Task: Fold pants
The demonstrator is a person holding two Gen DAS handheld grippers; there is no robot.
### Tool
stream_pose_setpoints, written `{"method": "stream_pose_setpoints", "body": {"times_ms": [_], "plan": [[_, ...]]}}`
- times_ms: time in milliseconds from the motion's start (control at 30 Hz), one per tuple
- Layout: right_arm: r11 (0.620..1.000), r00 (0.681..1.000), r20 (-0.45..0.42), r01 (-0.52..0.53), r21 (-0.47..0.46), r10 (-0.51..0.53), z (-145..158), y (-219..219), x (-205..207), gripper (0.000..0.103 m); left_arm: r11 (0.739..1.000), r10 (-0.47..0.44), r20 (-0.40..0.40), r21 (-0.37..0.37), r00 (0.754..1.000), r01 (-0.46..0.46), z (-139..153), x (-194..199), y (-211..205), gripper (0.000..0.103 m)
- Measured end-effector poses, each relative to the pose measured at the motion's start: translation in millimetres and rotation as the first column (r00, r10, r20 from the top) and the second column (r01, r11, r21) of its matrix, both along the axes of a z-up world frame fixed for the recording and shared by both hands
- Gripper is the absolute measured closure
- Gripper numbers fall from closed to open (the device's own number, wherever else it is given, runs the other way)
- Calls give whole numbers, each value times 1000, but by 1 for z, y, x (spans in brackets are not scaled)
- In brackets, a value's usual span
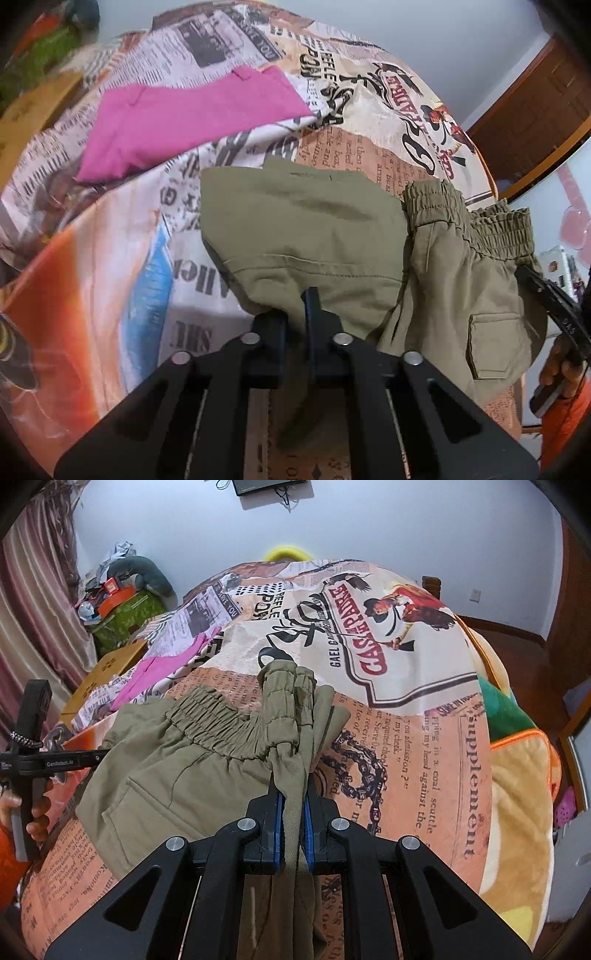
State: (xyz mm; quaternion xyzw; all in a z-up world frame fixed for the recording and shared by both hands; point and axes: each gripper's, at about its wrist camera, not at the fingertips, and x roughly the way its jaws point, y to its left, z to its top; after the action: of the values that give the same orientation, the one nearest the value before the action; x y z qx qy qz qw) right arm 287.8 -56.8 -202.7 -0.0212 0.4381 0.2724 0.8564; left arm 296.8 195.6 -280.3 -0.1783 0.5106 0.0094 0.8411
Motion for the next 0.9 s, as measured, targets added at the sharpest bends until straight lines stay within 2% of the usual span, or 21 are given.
{"method": "stream_pose_setpoints", "body": {"times_ms": [100, 267, 367, 500, 767, 900], "plan": [[1000, 1000, 5, 0, 11, 0, 5, -1, -1, 95, 997, -3, 31, 82, 1000, 1, 14, -1, -7, 100], [999, 999, 42, -4, 31, 3, 23, 2, -5, 95, 979, -60, 129, 202, 990, 33, 47, -8, -20, 100], [1000, 995, 92, -26, 10, 25, 35, 10, -10, 95, 972, -64, 158, 232, 985, 26, 64, -10, -21, 101], [999, 989, 139, -46, 16, 44, 56, 21, -10, 95, 972, -46, 201, 234, 979, -2, 84, -14, -11, 101], [996, 972, 224, -82, 34, 72, 88, 59, 6, 95, 958, -14, 269, 279, 963, -64, 128, -18, 25, 101], [994, 969, 237, -88, 61, 71, 92, 84, 21, 95, 947, 12, 295, 305, 955, -106, 144, -12, 49, 101]]}}
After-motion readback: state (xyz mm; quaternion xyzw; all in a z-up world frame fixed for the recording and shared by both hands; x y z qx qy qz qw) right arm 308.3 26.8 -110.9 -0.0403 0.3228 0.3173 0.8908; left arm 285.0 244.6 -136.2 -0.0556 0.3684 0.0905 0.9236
